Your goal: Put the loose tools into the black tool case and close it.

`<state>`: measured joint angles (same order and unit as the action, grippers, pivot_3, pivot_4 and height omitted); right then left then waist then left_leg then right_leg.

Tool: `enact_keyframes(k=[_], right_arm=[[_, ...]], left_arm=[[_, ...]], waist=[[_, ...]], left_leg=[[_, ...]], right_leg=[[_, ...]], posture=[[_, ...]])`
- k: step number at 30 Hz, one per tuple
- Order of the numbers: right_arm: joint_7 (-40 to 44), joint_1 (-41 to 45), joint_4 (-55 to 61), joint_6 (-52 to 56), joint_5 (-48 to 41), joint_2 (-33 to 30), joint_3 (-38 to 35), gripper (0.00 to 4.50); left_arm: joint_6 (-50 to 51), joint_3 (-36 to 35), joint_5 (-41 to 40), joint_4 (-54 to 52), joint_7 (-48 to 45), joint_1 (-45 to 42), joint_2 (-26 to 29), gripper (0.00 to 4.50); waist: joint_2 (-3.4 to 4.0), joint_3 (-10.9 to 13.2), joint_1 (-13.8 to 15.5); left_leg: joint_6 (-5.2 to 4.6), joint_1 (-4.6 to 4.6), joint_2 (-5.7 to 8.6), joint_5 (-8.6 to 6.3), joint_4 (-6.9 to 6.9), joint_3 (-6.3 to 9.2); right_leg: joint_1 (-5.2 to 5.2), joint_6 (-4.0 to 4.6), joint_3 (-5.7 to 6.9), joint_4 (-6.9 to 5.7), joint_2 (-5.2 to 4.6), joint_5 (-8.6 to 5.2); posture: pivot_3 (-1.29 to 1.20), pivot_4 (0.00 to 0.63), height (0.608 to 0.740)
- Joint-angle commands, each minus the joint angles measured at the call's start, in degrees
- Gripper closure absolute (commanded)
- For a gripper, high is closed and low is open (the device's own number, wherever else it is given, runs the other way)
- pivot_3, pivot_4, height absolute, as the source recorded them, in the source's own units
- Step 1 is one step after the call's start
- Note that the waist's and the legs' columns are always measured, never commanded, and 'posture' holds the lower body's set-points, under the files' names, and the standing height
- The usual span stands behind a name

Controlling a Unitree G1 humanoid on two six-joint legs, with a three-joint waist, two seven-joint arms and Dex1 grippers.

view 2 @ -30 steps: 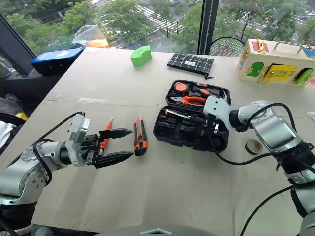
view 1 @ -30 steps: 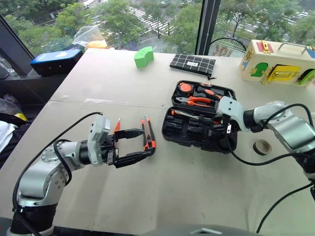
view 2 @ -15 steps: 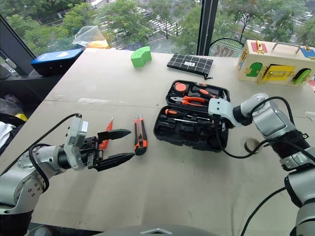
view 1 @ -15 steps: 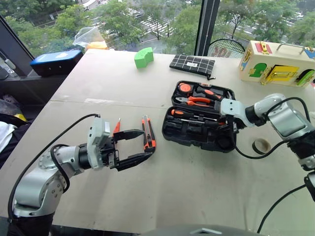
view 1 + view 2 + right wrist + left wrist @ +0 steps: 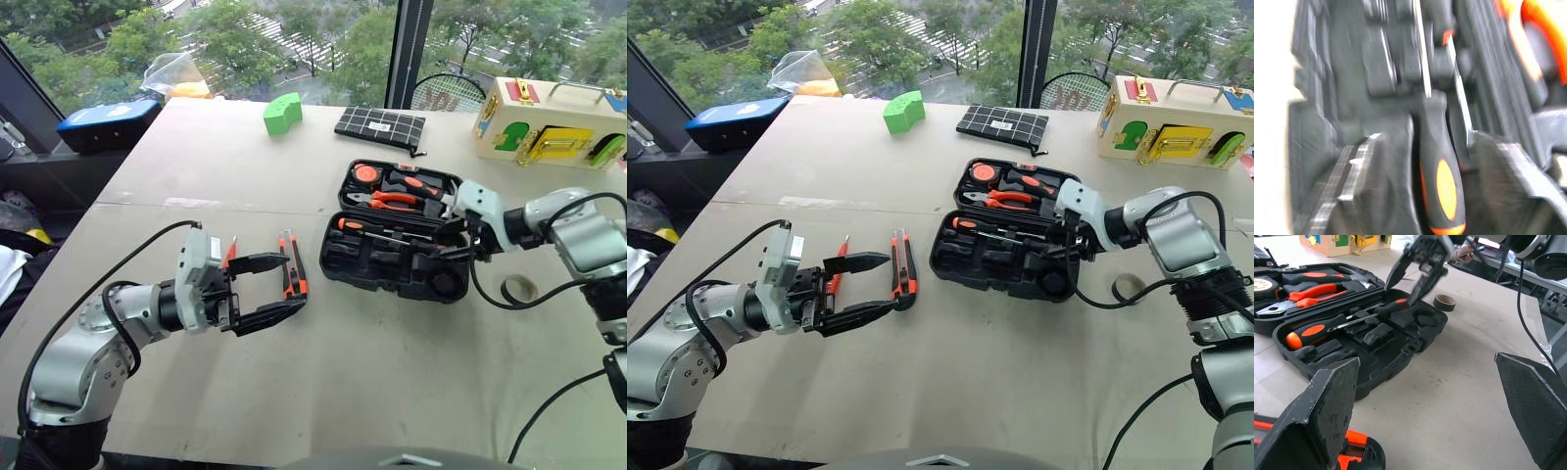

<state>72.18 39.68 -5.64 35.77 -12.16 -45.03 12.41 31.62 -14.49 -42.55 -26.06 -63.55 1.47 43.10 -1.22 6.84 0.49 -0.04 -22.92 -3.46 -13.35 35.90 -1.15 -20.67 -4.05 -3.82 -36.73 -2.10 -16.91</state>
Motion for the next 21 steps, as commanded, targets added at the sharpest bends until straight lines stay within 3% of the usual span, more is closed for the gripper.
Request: enact_keyframes(k=[1,3,4,9,12,14,18,20,21], right_arm=[[-5.29,-3.03,5.67,4.42,-5.68,2.74,-7.61,3.49],[-13.22,-5.58,5.35,2.67,-3.41,6.84,-8.77,4.35],[-16.63,-7.07,5.25,1.74,-1.77,8.57,-8.42,4.44],[-22.34,-15.95,2.46,-7.69,10.32,10.56,4.11,4.44],[-23.22,-17.46,-0.45,-12.19,13.39,10.96,6.88,4.44],[-23.45,-17.59,-0.16,-14.15,12.75,11.09,5.19,4.44],[-21.86,-19.5,9.42,-22.61,2.3,12.19,-6.81,4.44],[-19.69,-21.36,13.87,-22.46,-2.42,11.71,-9.9,4.44],[-17.81,-22.61,16.41,-21.14,-5.08,10.99,-10.61,3.92]], left_arm=[[-0.99,-0.45,-0.68,-1.34,0.48,-0.01,0.22,0.0],[-1.08,-0.53,-0.64,-1.55,0.79,0.35,0.05,0.0],[-1.12,-0.54,-0.62,-1.66,0.96,0.51,-0.03,0.0],[-1.53,-0.3,-0.33,-2.02,2.11,1.23,-0.47,0.0],[-1.96,-0.32,-0.13,-2.19,2.44,1.82,-0.5,0.0],[-2.14,-0.98,-0.18,-2.57,3.32,2.74,-0.61,0.0],[-3.12,-4.33,3.19,-3.02,17.54,5.92,-7.72,0.0],[-2.77,-4.95,5.78,-3.43,24.1,7.02,-10.64,0.0],[-1.59,-5.26,6.15,-3.8,27.4,7.21,-11.91,0.0]], waist=[[-0.06,-0.04,-0.07],[-0.17,-0.11,-0.23],[-0.22,-0.14,-0.38],[-0.21,-0.2,-0.81],[-0.49,-0.5,-1.44],[-0.72,-0.64,-1.45],[-0.79,-0.58,-1.07],[-0.41,-0.32,-0.97],[-0.32,-0.26,-0.95]], left_leg=[[0.0,0.01,0.0,0.0,-0.02,0.0],[0.0,0.01,0.0,0.0,-0.03,0.0],[0.0,0.02,0.0,0.0,-0.04,0.0],[0.0,0.02,0.0,0.0,-0.04,-0.04],[0.0,0.19,-0.06,0.0,-0.06,-0.04],[0.0,0.28,-0.11,0.0,-0.06,-0.04],[0.01,0.2,-0.11,0.0,-0.02,-0.1],[0.01,0.06,-0.11,0.0,-0.02,-0.06],[0.01,0.03,-0.11,0.0,-0.06,-0.04]], right_leg=[[0.01,0.0,0.0,0.01,0.0,0.0],[0.01,0.0,0.0,0.01,0.0,0.0],[0.0,0.0,0.0,0.0,0.01,0.0],[-0.02,-0.01,-0.05,0.0,0.0,0.0],[0.02,0.01,-0.09,-0.04,0.08,-0.01],[0.07,0.02,-0.09,-0.06,0.12,-0.01],[0.08,0.01,-0.12,-0.03,0.05,-0.01],[0.06,0.0,-0.08,0.0,0.04,0.0],[0.01,0.0,-0.08,-0.01,0.04,0.0]], posture=[[0.0,0.15,0.74],[0.0,0.15,0.74],[0.0,0.15,0.74],[0.0,0.15,0.74],[0.0,0.15,0.74],[0.0,0.15,0.74],[0.0,0.15,0.74],[0.0,0.15,0.74],[0.0,0.15,0.74]])
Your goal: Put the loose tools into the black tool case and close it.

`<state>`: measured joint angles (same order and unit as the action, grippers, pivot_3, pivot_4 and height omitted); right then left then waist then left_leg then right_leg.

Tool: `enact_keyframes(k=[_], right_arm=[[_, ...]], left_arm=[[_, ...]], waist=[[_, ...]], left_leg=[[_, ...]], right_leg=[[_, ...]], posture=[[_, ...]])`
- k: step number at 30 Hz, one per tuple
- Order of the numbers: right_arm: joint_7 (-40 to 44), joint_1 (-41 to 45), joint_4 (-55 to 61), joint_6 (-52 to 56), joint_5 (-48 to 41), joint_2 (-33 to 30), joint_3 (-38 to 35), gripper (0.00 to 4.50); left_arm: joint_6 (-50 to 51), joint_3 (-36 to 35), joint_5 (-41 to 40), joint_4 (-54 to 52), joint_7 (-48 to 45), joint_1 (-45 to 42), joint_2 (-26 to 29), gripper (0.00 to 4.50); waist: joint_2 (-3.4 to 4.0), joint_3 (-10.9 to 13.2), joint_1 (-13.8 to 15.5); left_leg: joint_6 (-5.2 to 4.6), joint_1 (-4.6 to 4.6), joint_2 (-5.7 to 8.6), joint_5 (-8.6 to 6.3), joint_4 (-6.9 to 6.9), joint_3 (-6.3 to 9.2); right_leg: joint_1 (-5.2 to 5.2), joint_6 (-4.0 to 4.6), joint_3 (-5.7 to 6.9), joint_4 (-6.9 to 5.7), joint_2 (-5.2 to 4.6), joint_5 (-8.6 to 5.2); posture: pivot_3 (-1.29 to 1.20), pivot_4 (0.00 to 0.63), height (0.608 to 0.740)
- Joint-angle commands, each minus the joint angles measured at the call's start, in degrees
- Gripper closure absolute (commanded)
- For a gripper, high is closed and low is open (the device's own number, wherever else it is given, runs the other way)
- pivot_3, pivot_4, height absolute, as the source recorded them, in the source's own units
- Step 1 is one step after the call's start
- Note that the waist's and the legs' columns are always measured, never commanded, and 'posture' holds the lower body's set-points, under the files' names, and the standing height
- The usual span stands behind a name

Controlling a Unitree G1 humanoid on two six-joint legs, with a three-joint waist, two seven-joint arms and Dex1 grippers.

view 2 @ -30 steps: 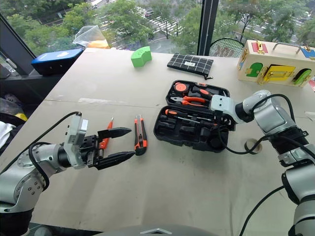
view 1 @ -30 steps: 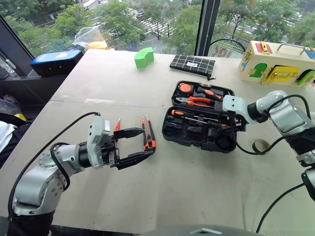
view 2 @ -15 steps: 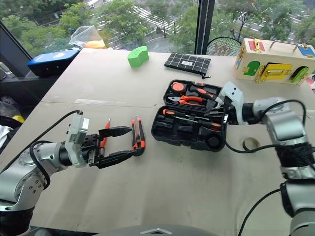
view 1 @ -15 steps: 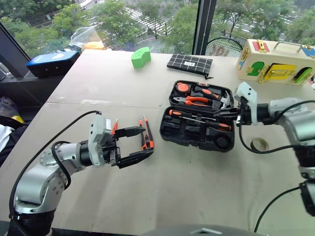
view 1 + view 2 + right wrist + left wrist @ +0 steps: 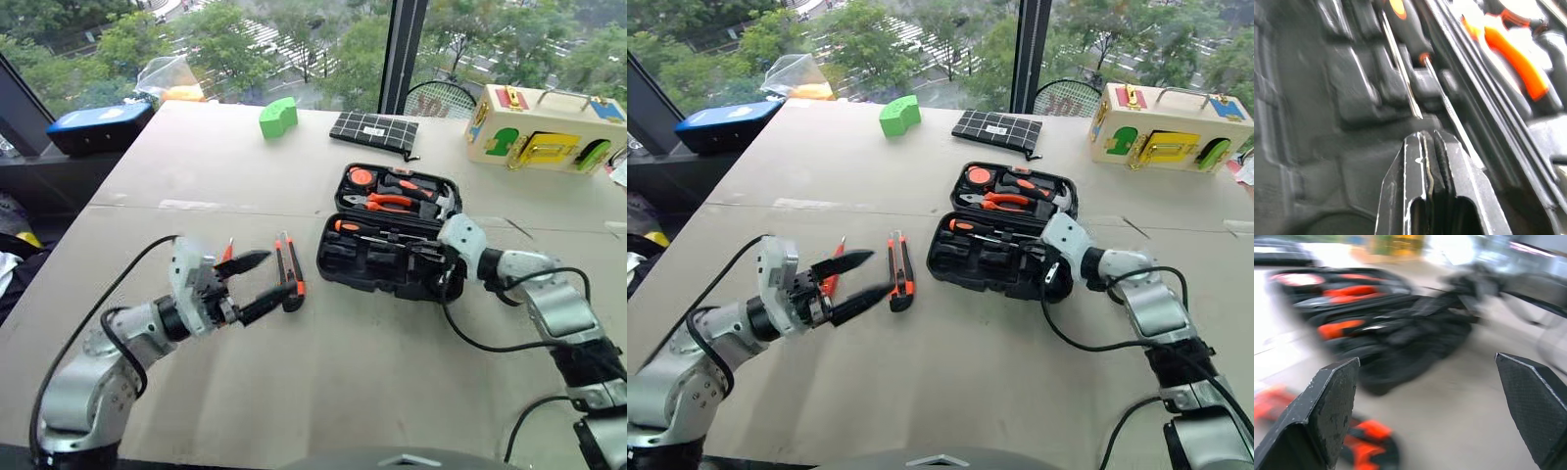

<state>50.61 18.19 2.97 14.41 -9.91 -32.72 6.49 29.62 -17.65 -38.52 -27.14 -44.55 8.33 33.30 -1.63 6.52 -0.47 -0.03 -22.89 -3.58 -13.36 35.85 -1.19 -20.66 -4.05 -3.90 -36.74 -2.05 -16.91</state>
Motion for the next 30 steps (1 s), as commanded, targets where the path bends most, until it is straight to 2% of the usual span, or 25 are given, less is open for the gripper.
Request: enact_keyframes(k=[1,3,4,6,9,16,22,30], right_arm=[[5.38,-2.86,11.45,1.6,-10.18,-2.16,-5.38,3.65],[6.97,-5.44,17.36,4.59,-14.61,-3.54,-6.33,2.64],[7.05,-6.53,19.92,6.15,-16.27,-4.19,-6.64,2.15],[7.03,-8.72,24.64,9.02,-19.19,-5.53,-7.24,1.5],[5.07,-11.05,29.44,11.81,-22.59,-6.19,-8.83,0.11],[4.42,-17.11,36.72,13.86,-28.43,-9.27,-14.71,0.05],[3.89,-21.0,38.23,12.46,-28.4,-11.32,-18.72,0.05],[2.0,-23.69,39.95,12.74,-28.32,-13.07,-21.43,0.05]], left_arm=[[4.48,-2.39,3.61,-3.43,14.47,0.49,-3.09,0.0],[8.6,-2.21,6.07,-4.89,22.9,0.45,-5.2,0.0],[10.84,-2.26,5.09,-5.88,24.98,0.42,-5.98,0.0],[13.17,-1.42,5.56,-7.65,28.22,0.36,-7.05,0.0],[17.79,-1.24,6.08,-9.15,33.9,-0.31,-9.08,0.0],[26.11,2.05,2.45,-11.43,40.44,-6.73,-14.7,0.0],[34.74,5.91,2.85,-10.61,43.93,-12.18,-15.08,0.0],[38.08,14.9,8.51,-2.26,43.93,-16.4,-14.52,0.0]], waist=[[0.13,0.08,0.05],[0.08,0.05,-0.14],[0.07,0.05,-0.16],[0.04,0.05,-0.16],[-0.03,0.05,-0.16],[-0.13,0.02,0.77],[-0.15,0.01,0.82],[-0.17,-0.03,1.21]], left_leg=[[0.0,0.01,0.0,0.0,-0.05,0.04],[0.0,0.06,-0.01,0.0,-0.18,0.11],[0.0,0.07,-0.01,0.0,-0.2,0.15],[0.0,0.06,-0.01,0.0,-0.2,0.15],[0.0,0.05,0.0,0.0,-0.16,0.14],[0.0,-0.01,0.2,0.0,-0.12,0.15],[0.0,0.01,0.21,0.0,-0.13,0.19],[0.01,0.01,0.25,0.01,-0.11,0.18]], right_leg=[[-0.01,0.0,0.01,-0.02,0.03,0.0],[0.0,0.01,0.03,-0.01,0.05,0.0],[0.01,0.01,0.04,-0.01,0.06,0.0],[0.02,0.01,0.03,0.01,0.03,0.0],[0.03,0.0,-0.01,0.02,0.0,0.0],[0.06,0.01,-0.03,0.08,-0.07,0.0],[0.06,0.0,-0.05,0.07,-0.02,0.0],[0.05,0.0,-0.08,0.08,-0.02,-0.01]], posture=[[0.0,0.15,0.74],[0.0,0.15,0.74],[0.0,0.15,0.74],[0.0,0.15,0.74],[0.0,0.15,0.74],[0.0,0.15,0.74],[0.0,0.15,0.74],[0.0,0.15,0.74]])
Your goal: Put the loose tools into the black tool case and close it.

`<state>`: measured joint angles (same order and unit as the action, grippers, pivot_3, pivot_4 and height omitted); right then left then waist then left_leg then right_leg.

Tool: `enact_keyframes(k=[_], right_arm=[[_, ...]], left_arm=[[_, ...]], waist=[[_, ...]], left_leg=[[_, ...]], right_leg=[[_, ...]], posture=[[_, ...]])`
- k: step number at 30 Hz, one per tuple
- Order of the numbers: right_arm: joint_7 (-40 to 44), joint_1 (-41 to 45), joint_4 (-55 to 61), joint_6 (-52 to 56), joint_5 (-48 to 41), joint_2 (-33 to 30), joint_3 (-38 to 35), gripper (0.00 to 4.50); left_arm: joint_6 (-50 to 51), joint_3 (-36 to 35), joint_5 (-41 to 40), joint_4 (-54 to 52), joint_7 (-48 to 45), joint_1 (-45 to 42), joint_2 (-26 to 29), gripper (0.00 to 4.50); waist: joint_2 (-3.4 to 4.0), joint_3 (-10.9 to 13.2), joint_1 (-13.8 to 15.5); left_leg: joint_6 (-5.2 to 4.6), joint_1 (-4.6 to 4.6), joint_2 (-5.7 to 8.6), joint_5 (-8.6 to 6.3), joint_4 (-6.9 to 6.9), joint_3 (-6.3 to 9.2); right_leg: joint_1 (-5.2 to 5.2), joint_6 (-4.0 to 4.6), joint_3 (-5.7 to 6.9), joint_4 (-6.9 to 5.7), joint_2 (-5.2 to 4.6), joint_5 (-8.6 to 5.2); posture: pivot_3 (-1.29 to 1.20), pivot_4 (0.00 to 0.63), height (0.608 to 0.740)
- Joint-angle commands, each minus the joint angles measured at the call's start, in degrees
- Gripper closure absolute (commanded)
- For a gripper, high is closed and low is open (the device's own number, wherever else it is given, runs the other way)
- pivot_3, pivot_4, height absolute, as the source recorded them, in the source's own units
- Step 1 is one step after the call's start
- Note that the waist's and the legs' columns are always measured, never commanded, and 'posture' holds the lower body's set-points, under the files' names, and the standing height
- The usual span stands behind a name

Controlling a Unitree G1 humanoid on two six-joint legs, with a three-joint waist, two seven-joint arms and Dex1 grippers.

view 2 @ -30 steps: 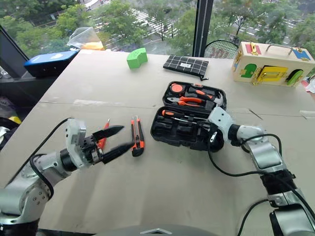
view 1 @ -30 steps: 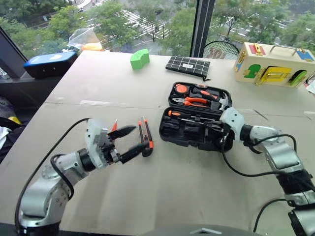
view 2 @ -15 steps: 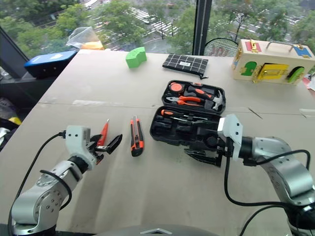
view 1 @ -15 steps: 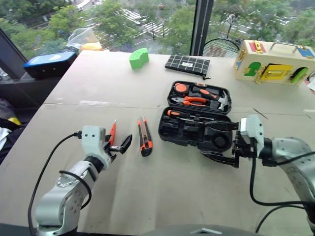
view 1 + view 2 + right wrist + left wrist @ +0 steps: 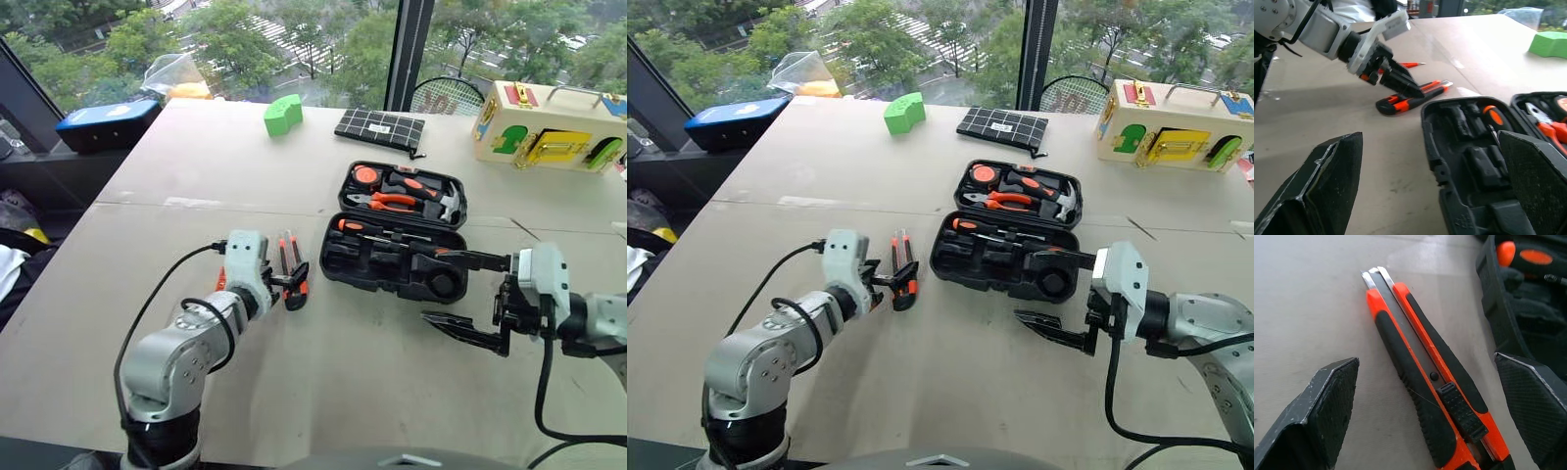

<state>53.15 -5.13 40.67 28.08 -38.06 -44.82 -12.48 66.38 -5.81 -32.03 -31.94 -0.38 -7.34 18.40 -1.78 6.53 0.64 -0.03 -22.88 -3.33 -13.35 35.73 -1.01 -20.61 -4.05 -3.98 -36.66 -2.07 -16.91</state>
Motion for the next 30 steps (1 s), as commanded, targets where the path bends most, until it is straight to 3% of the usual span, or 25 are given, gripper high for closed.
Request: enact_keyframes(k=[1,4,9,13,18,26,27,30], right_arm=[[-0.75,-0.59,2.4,-0.85,-0.24,-1.19,-2.74,0.05],[-1.11,-1.12,2.91,-0.64,-0.3,-1.76,-3.47,0.0],[-1.9,-2.41,3.78,-0.48,-0.53,-2.19,-4.27,0.0],[-2.7,-2.44,3.3,-1.16,0.56,-1.78,-3.01,0.0],[-3.1,-0.97,2.19,-1.64,1.56,-1.25,-1.05,0.0],[-2.68,1.43,-0.26,-3.21,3.57,-0.48,1.87,0.0],[-2.66,1.46,-0.35,-3.35,3.7,-0.44,1.99,0.0],[-2.81,1.12,-0.11,-3.49,3.85,-0.24,1.96,0.0]], left_arm=[[1.62,3.72,3.09,3.76,0.27,-0.74,0.11,0.0],[1.1,5.68,4.83,5.21,-0.74,-0.55,0.53,0.67],[-0.8,6.02,6.34,5.14,-2.31,0.29,0.94,3.05],[-4.28,6.19,7.48,4.6,-4.51,1.12,2.37,3.99],[-10.98,3.53,6.48,4.69,-11.72,2.94,6.94,3.99],[-18.57,-4.18,3.82,15.47,-25.57,1.73,16.94,3.99],[-19.15,-4.57,3.93,16.54,-26.09,1.46,17.71,3.09],[-21.88,-9.25,1.41,16.88,-25.99,0.88,15.84,1.91]], waist=[[0.09,-0.1,0.2],[0.16,-0.14,0.2],[0.15,-0.17,0.11],[0.34,-0.3,0.09],[0.36,-0.3,-0.41],[0.33,-0.25,-1.69],[0.36,-0.23,-1.66],[0.24,-0.07,-1.31]], left_leg=[[0.0,0.01,0.0,0.0,0.0,0.01],[0.0,0.08,0.03,0.0,0.04,0.02],[0.0,0.18,0.03,0.0,0.08,0.05],[0.0,0.19,0.03,0.0,0.07,0.07],[0.0,0.22,0.02,0.0,0.04,0.07],[-0.01,0.25,-0.05,0.0,-0.19,0.12],[-0.01,0.26,-0.05,0.0,-0.24,0.12],[-0.01,0.17,-0.05,0.0,-0.29,0.11]], right_leg=[[0.02,0.0,0.0,0.01,0.0,0.0],[0.17,0.0,-0.01,0.05,-0.02,0.0],[0.33,0.01,0.0,0.16,-0.02,-0.01],[0.35,0.02,0.0,0.16,-0.02,-0.01],[0.34,0.05,0.0,0.16,-0.01,-0.03],[0.23,0.11,0.04,0.13,0.08,-0.06],[0.23,0.11,0.04,0.13,0.08,-0.06],[0.16,0.1,0.05,0.18,0.06,-0.07]], posture=[[0.0,0.15,0.74],[0.0,0.15,0.74],[0.0,0.15,0.74],[0.0,0.15,0.74],[0.0,0.15,0.74],[0.0,0.15,0.74],[0.0,0.15,0.74],[0.0,0.15,0.74]])
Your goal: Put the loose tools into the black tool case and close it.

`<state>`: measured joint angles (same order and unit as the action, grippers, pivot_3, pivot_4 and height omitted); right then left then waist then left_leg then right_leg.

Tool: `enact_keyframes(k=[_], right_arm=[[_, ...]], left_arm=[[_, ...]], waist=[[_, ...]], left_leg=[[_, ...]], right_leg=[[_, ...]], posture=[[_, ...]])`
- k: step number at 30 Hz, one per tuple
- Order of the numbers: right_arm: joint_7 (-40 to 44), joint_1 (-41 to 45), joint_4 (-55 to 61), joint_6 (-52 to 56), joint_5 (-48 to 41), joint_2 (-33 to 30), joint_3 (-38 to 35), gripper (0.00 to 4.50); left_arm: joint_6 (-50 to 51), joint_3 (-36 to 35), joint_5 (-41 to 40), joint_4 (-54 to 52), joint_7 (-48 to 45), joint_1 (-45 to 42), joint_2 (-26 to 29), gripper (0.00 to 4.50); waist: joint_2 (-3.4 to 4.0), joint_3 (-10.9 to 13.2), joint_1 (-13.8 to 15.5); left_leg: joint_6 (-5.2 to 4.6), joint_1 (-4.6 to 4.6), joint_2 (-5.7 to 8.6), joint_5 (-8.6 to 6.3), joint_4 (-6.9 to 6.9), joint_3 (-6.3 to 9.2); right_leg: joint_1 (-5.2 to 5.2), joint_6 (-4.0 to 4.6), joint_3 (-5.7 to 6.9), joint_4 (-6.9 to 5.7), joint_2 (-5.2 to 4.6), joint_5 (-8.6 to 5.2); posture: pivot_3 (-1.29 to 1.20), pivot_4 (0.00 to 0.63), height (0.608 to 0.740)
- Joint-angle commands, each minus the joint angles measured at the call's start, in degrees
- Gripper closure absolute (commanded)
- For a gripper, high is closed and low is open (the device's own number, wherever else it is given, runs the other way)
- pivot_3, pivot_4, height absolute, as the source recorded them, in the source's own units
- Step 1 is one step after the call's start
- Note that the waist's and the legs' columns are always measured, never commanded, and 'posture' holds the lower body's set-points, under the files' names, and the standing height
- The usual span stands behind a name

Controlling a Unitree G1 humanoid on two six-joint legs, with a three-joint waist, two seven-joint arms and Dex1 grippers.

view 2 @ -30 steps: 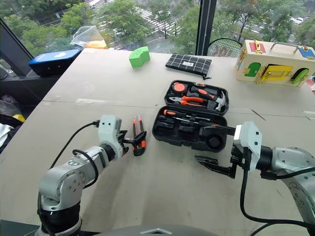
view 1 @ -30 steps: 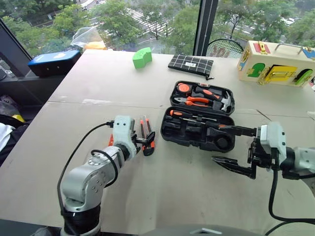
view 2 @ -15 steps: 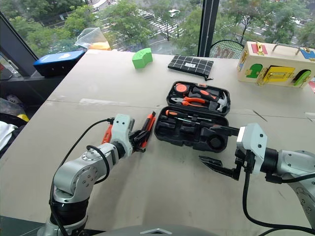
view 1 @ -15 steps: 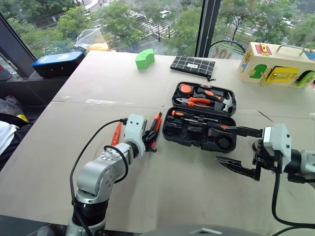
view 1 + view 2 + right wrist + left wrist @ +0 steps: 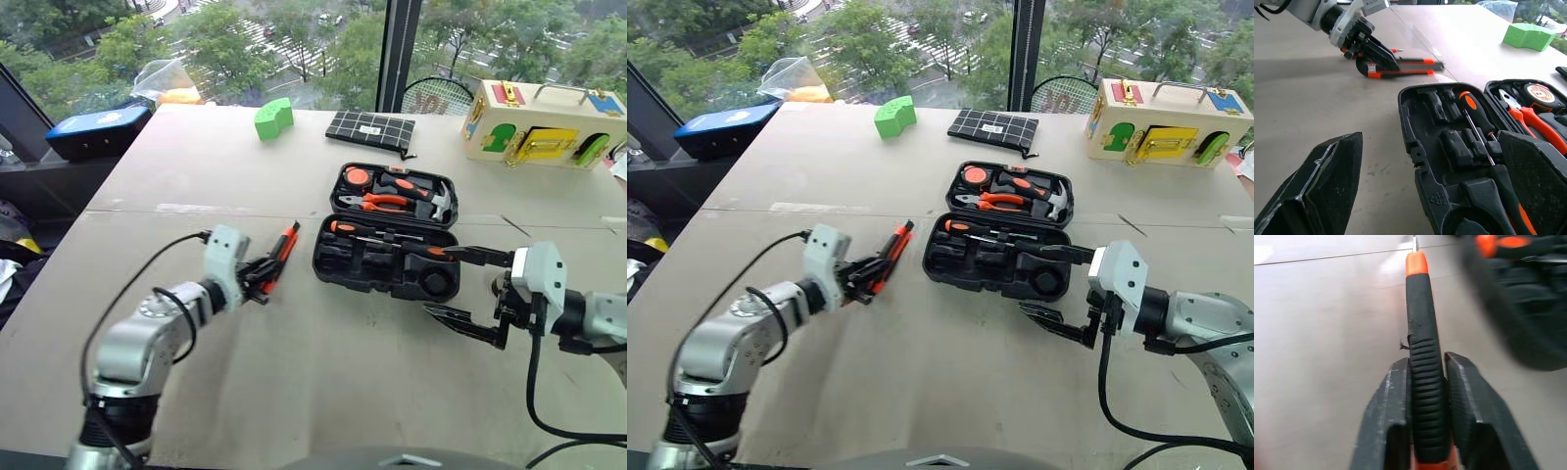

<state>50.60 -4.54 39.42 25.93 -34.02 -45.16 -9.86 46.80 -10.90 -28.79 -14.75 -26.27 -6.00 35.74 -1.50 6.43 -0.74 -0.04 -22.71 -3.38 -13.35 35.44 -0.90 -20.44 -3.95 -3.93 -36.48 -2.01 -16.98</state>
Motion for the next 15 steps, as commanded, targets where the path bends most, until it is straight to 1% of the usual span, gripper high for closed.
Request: enact_keyframes(k=[1,2,5,7,10,15], right_arm=[[-0.3,0.39,1.27,-1.34,-0.16,0.14,-0.72,0.0],[-0.33,0.17,1.5,-1.3,-0.21,0.15,-0.88,0.0],[-0.56,-0.17,1.94,-1.09,-0.59,0.3,-1.31,0.0],[-0.71,-0.04,1.83,-1.18,-0.52,0.53,-1.07,0.0],[-0.72,0.74,1.18,-1.58,0.06,1.08,0.07,0.0],[-0.34,2.62,-0.21,-1.95,0.5,1.33,1.24,0.0]], left_arm=[[-2.26,-5.86,-3.07,-0.47,0.3,-0.69,-2.54,1.45],[-2.66,-7.31,-2.95,-0.66,1.13,-0.45,-3.09,0.94],[-2.89,-11.09,-2.58,-1.55,3.83,1.05,-4.41,0.94],[-2.67,-12.52,-0.83,-2.65,6.23,3.41,-4.66,0.94],[-0.83,-11.46,1.03,-4.39,8.38,6.09,-4.34,0.94],[3.15,-7.28,3.09,-5.43,10.77,7.55,-4.78,0.94]], waist=[[-0.1,0.08,0.29],[-0.15,0.1,0.52],[-0.3,0.16,0.76],[-0.3,0.16,0.62],[-0.29,0.18,0.3],[-0.35,0.19,0.54]], left_leg=[[0.0,-0.06,0.0,0.0,0.0,-0.01],[0.0,-0.13,0.0,0.0,0.0,-0.01],[0.01,-0.16,0.02,0.0,0.01,-0.02],[0.01,-0.16,0.02,0.0,0.0,-0.01],[0.01,-0.11,0.01,0.0,-0.03,-0.02],[0.01,-0.11,0.07,0.01,-0.01,-0.03]], right_leg=[[-0.04,-0.01,0.0,0.02,-0.01,0.01],[-0.05,-0.02,0.02,0.06,-0.05,0.01],[-0.05,-0.03,0.04,0.11,-0.09,0.02],[-0.04,-0.03,0.04,0.11,-0.09,0.02],[-0.04,-0.03,0.02,0.09,-0.09,0.02],[-0.02,-0.03,0.04,0.07,-0.18,0.02]], posture=[[0.0,0.15,0.74],[0.0,0.15,0.74],[0.0,0.15,0.74],[0.0,0.15,0.74],[0.0,0.15,0.74],[0.0,0.15,0.74]])
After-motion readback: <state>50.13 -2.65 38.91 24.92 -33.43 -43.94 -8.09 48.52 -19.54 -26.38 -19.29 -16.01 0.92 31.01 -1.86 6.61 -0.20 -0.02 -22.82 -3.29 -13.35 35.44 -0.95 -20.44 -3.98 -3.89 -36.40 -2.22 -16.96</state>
